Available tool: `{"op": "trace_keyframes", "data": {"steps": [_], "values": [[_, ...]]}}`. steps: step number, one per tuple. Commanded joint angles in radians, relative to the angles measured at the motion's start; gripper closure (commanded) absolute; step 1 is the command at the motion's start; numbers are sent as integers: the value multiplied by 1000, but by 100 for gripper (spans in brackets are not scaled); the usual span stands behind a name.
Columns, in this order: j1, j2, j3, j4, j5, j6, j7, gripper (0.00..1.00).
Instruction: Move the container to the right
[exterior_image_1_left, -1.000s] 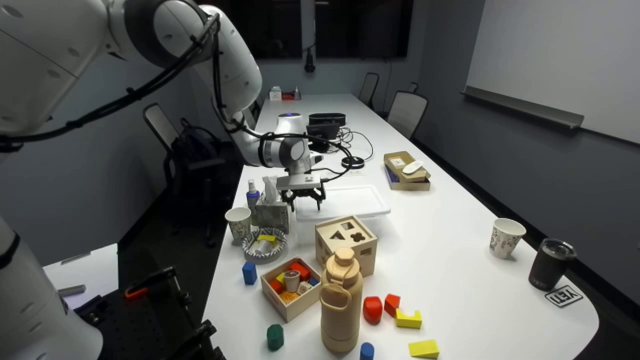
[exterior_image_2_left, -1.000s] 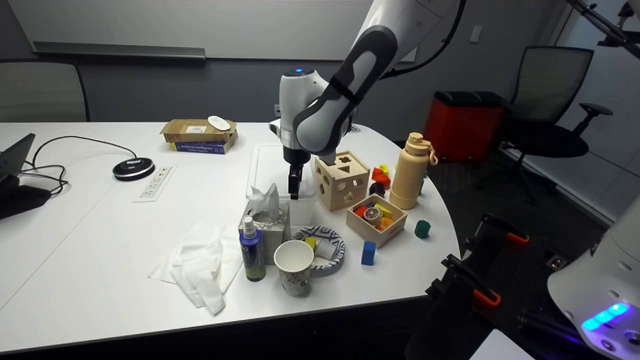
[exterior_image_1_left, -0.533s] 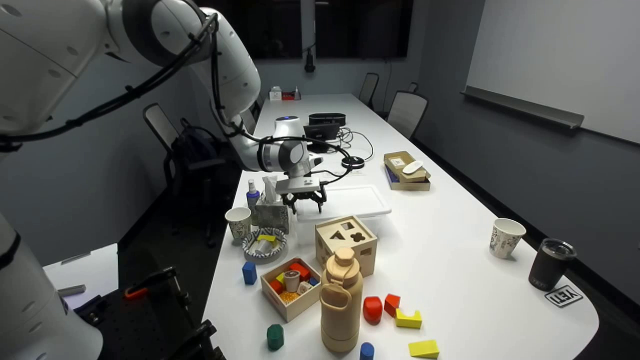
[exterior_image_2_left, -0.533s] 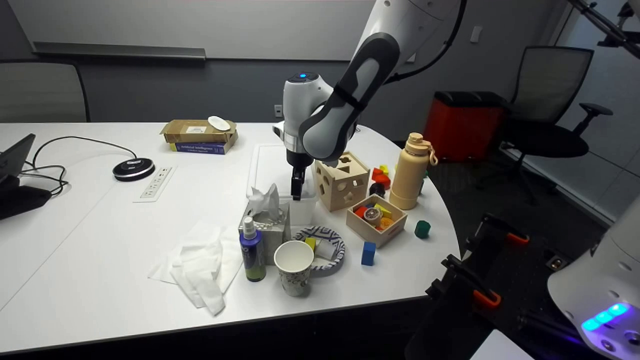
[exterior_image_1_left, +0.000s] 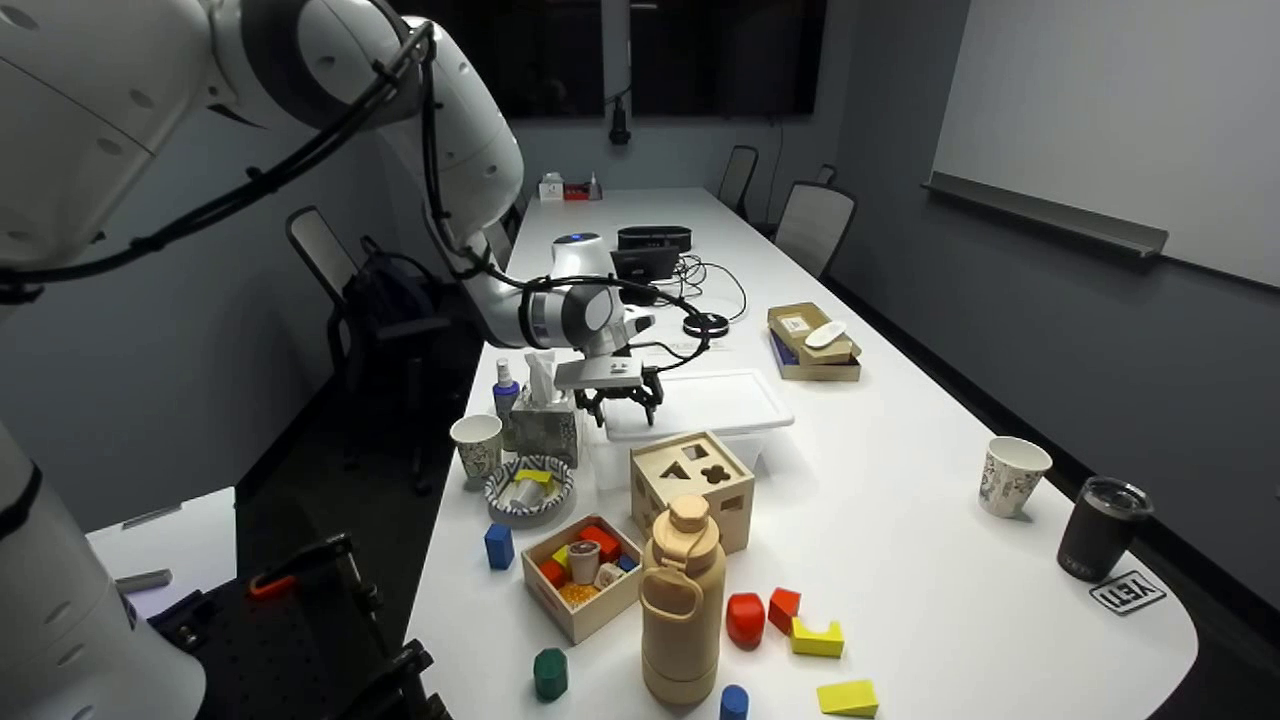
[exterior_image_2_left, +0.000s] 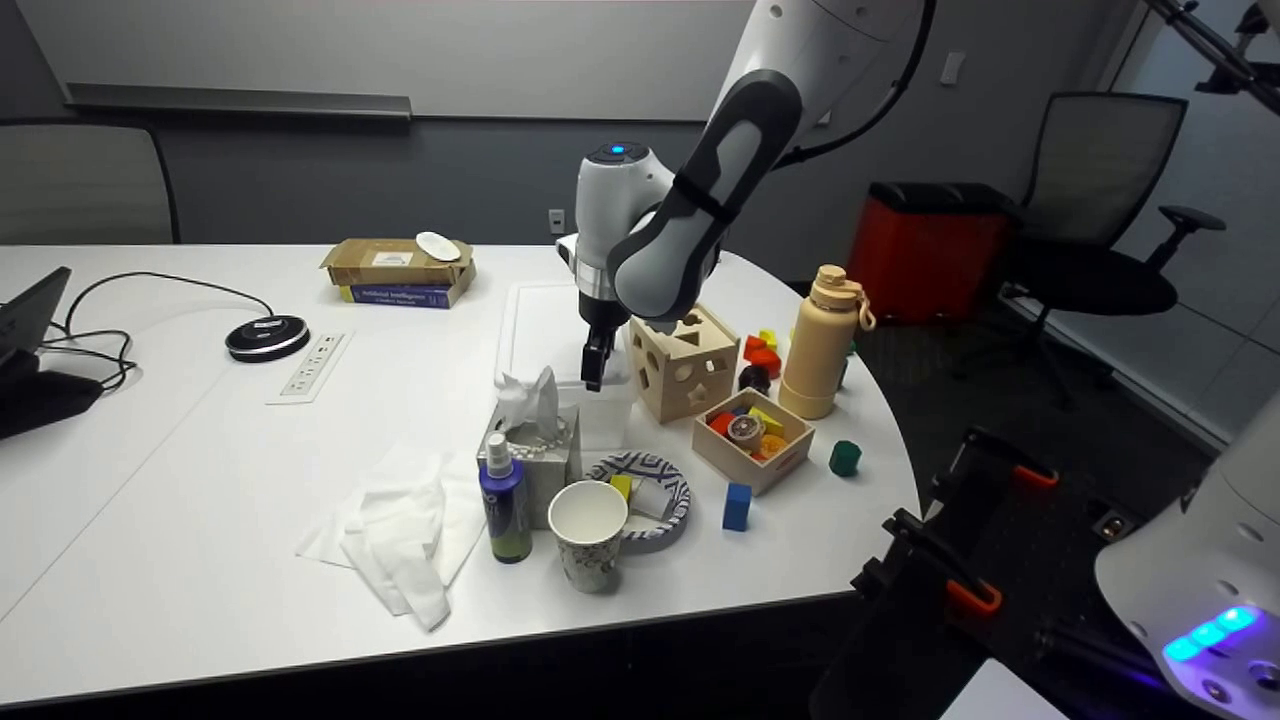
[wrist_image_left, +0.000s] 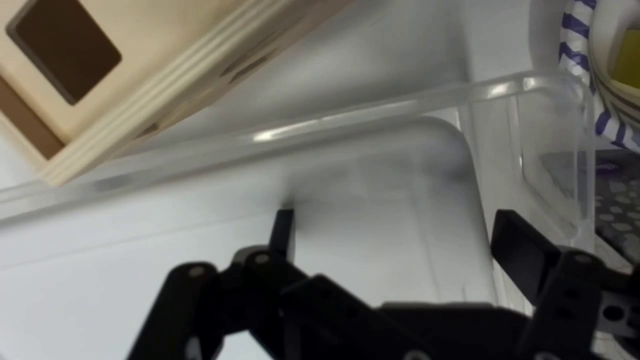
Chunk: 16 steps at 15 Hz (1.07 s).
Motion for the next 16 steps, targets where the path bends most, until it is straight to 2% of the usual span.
{"op": "trace_keyframes", "data": {"steps": [1,16], "values": [[14,-7,-28,1,1,25,60,0],[24,51,-115,119,4,13,180,0]]}}
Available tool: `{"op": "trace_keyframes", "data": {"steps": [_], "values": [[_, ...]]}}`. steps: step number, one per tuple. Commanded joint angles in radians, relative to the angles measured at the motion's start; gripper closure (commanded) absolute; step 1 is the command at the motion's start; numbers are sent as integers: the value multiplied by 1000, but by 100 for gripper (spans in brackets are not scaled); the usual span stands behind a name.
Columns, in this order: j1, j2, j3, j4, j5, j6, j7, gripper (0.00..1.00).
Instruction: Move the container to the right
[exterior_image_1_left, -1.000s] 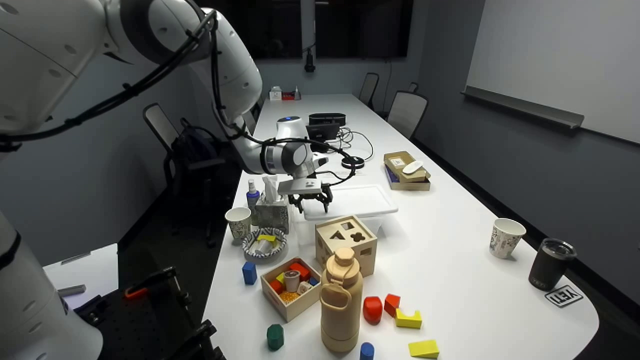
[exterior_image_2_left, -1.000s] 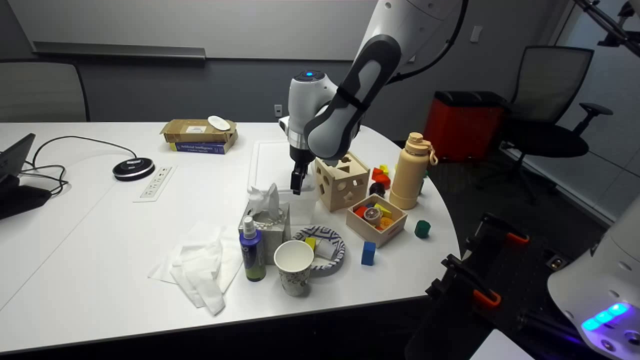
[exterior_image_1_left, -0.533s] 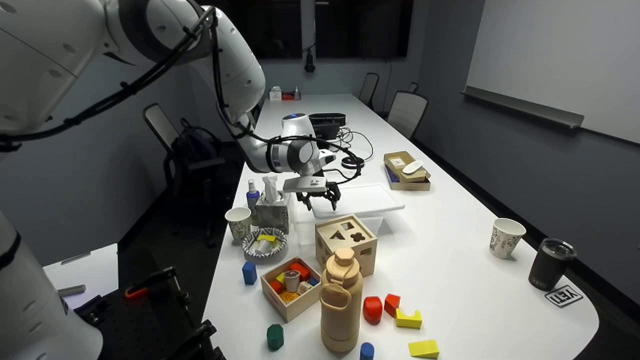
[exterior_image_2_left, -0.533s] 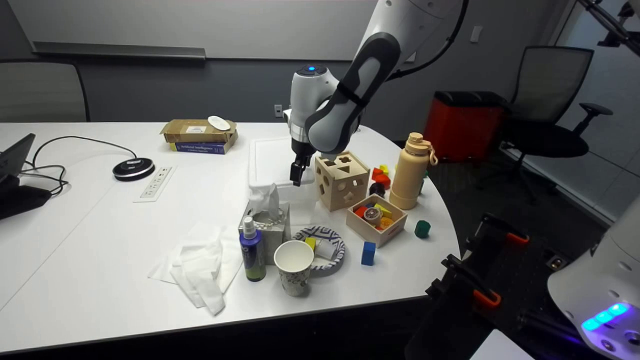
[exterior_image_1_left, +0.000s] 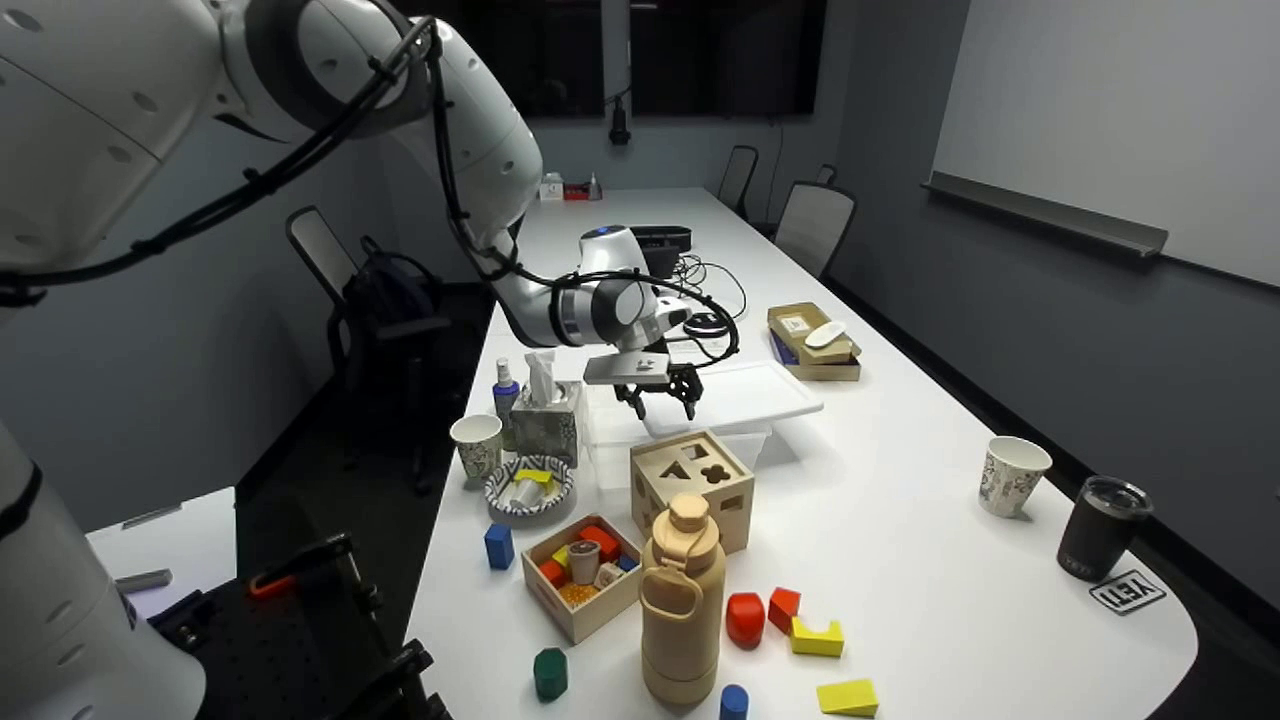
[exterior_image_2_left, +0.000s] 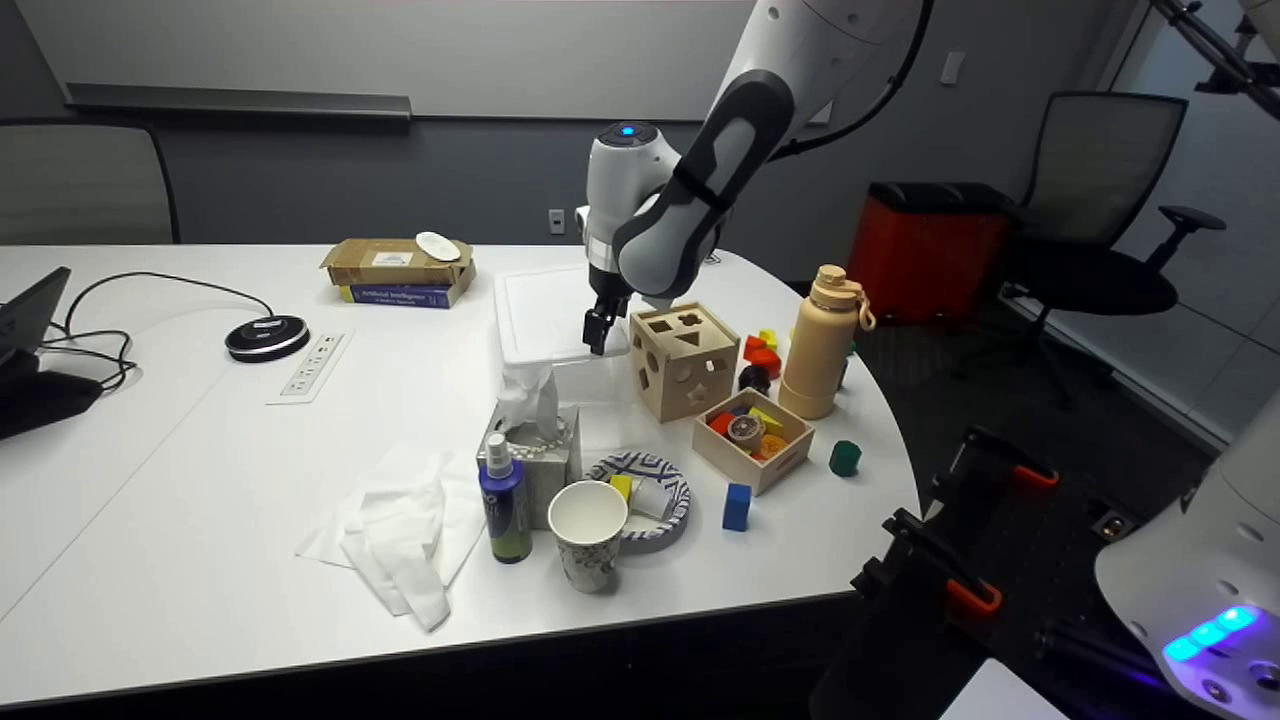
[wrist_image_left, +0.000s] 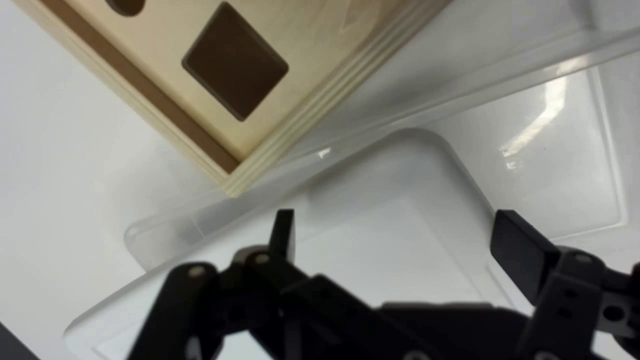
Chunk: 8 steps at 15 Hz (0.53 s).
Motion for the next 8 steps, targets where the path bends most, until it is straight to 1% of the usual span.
{"op": "trace_keyframes", "data": {"steps": [1,4,7,8], "values": [[22,23,-30,35,1,6,43,0],[20,18,-24,33,2,0,41,0],[5,-5,8,20,12,-43,11,0],[-5,-21,30,11,16,-84,-14,0]]}}
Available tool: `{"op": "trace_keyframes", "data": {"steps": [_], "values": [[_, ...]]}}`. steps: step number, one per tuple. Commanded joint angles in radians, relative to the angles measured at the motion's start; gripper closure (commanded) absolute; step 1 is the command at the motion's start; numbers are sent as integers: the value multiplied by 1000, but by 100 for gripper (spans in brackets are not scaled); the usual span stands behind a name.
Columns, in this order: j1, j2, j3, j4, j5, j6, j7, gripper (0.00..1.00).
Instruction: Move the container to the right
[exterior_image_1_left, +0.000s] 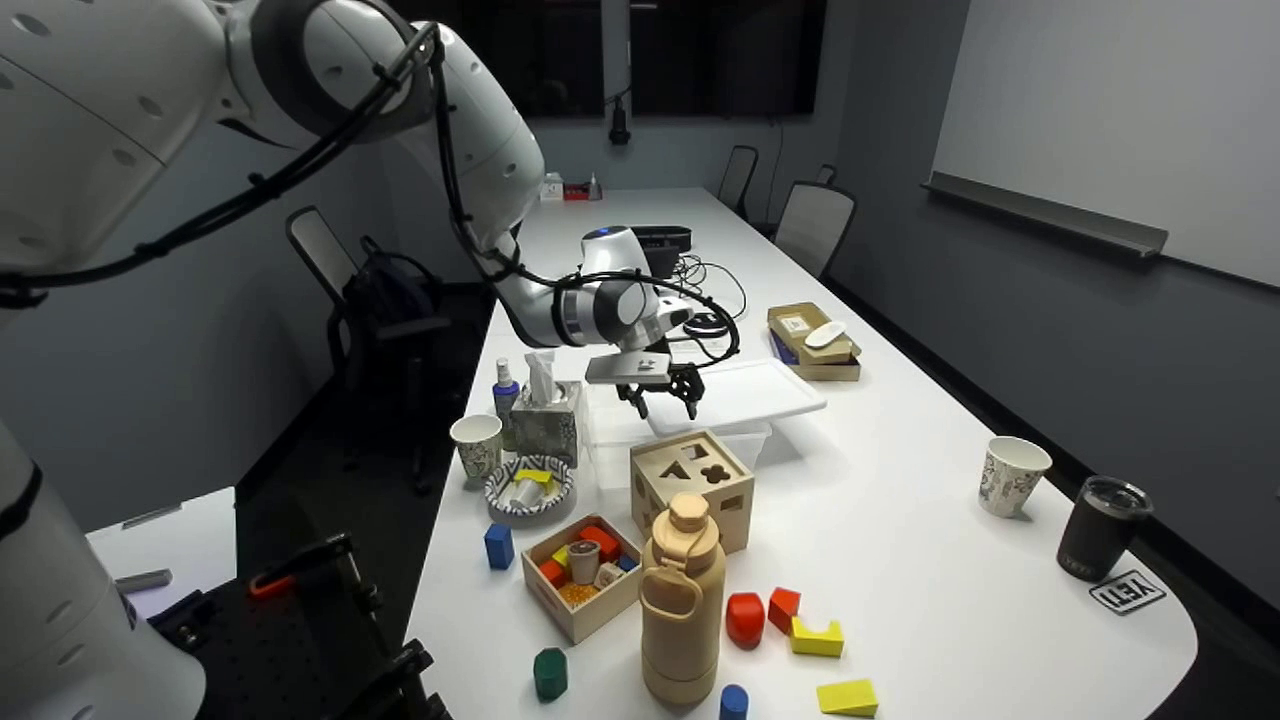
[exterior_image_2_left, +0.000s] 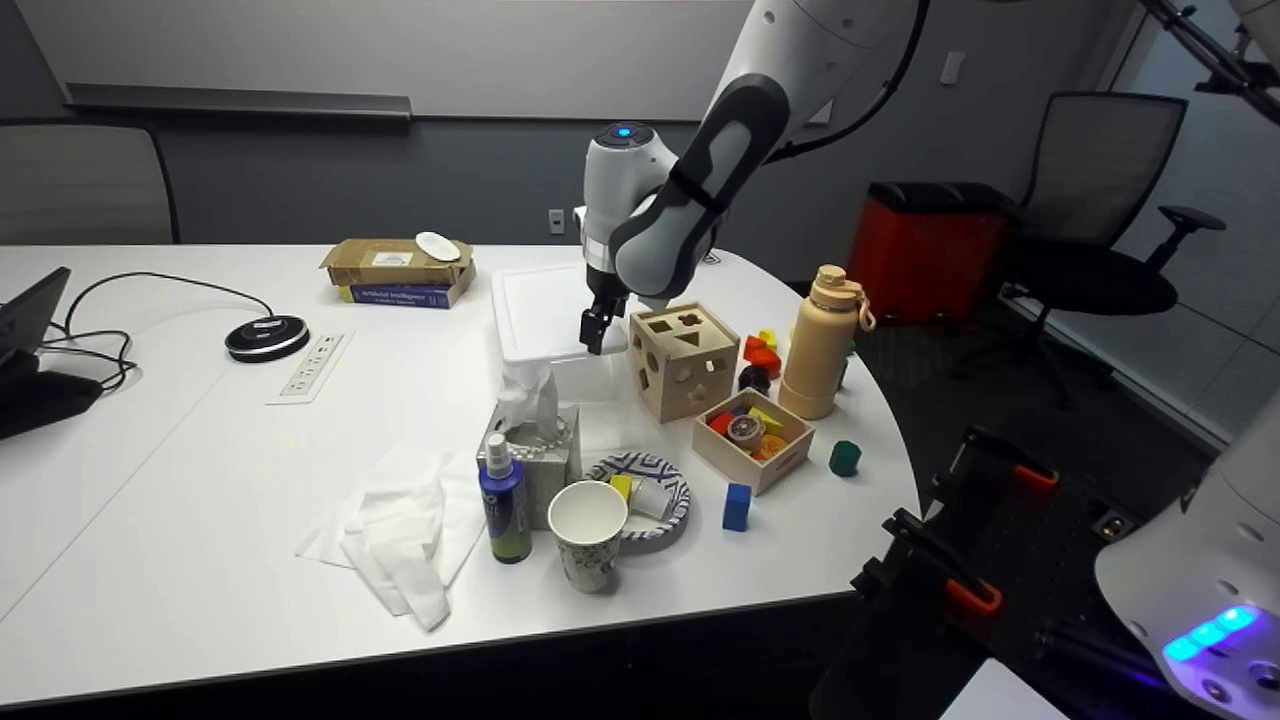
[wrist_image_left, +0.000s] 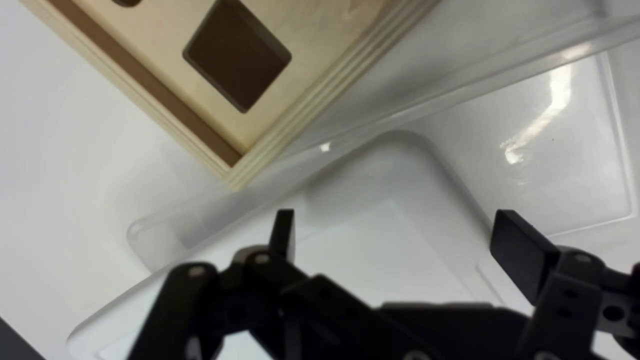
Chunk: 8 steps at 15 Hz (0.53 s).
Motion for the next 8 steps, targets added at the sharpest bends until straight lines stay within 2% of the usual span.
{"op": "trace_keyframes", "data": {"steps": [1,5,8], "values": [[-17,-44,51,-14,21,-117,-44,0],[-26,-118,104,-51,36,-259,-70,0],[0,-210,107,-85,13,-367,-56,0]]}}
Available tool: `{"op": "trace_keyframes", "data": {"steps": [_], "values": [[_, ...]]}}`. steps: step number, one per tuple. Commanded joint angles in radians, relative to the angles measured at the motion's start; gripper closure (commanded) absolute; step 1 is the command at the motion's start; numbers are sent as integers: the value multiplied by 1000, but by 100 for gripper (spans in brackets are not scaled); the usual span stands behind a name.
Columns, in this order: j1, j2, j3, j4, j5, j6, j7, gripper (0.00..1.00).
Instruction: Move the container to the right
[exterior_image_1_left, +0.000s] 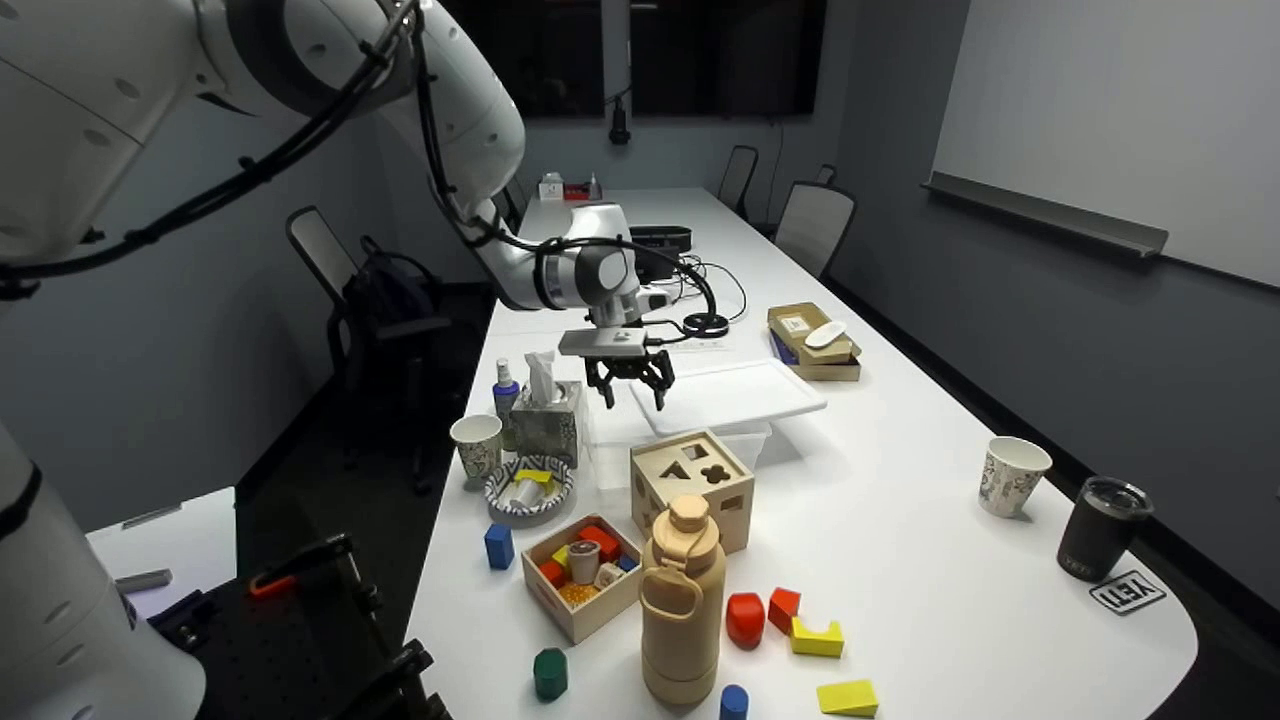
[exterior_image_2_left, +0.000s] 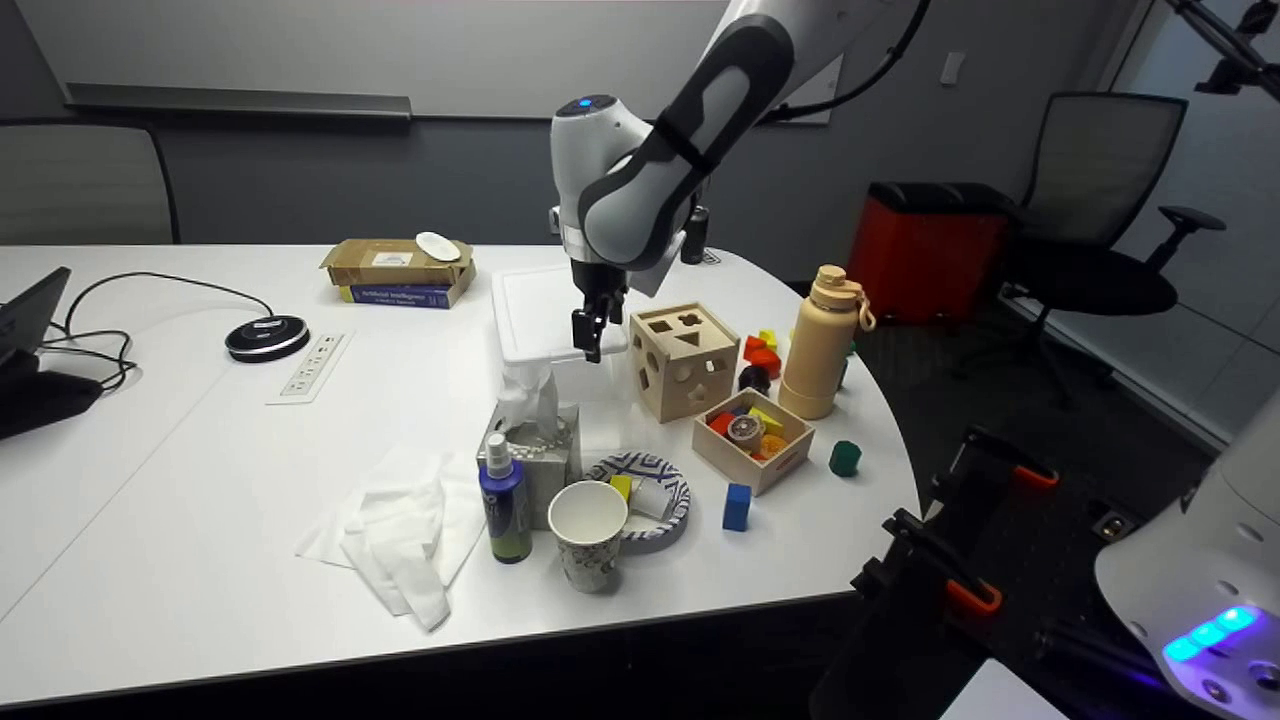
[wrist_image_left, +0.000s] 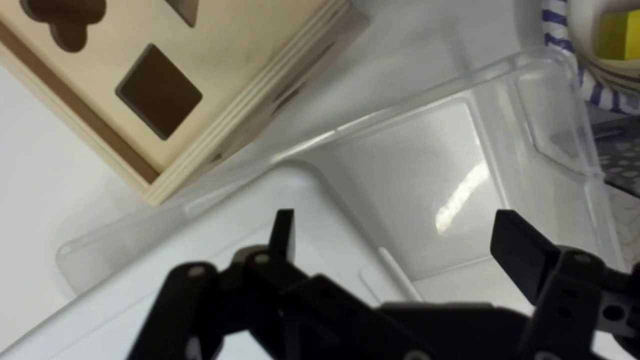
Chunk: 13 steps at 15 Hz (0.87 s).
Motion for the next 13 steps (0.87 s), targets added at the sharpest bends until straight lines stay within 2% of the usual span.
{"op": "trace_keyframes", "data": {"steps": [1,7,9,13], "values": [[24,-155,2,-85,-15,-141,-12,0],[49,-307,19,-117,-39,-385,7,0],[45,-329,31,-117,-38,-434,6,0],[41,-356,37,-121,-51,-450,12,0]]}}
